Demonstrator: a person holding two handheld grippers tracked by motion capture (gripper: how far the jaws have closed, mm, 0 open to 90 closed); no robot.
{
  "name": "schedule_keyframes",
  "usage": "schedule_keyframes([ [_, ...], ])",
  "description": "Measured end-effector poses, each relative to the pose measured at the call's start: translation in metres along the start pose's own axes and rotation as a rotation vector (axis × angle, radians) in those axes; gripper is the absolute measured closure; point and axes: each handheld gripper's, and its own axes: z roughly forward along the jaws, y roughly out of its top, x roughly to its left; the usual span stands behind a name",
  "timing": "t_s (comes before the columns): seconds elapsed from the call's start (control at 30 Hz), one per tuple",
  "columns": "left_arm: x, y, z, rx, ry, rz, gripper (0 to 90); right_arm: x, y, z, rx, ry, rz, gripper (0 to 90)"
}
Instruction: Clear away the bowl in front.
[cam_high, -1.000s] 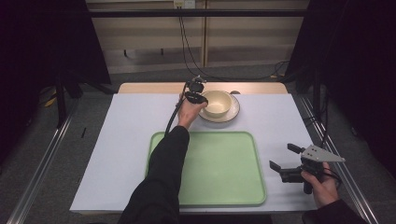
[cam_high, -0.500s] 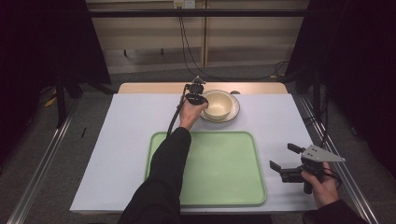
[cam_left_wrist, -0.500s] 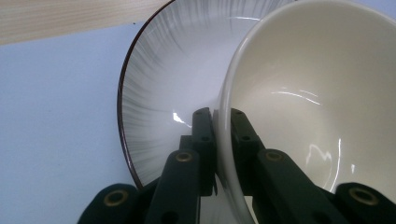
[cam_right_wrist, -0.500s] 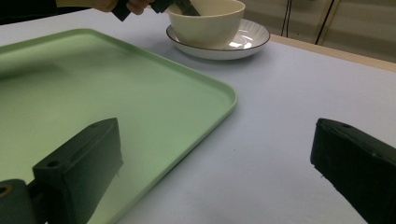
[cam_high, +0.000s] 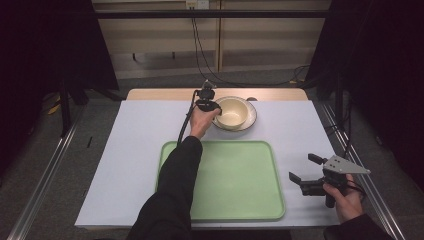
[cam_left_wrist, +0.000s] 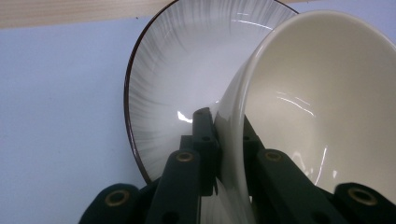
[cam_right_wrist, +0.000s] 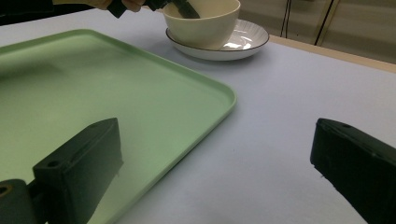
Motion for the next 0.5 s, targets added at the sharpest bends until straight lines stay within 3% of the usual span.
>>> schedule_keyframes([
  [0.5,0.002,0.001,-0.013,-0.041,-0.005,-0.024,84.0,0.000,0.000,0.000,-0.007,-0.005,0.000,1.5],
])
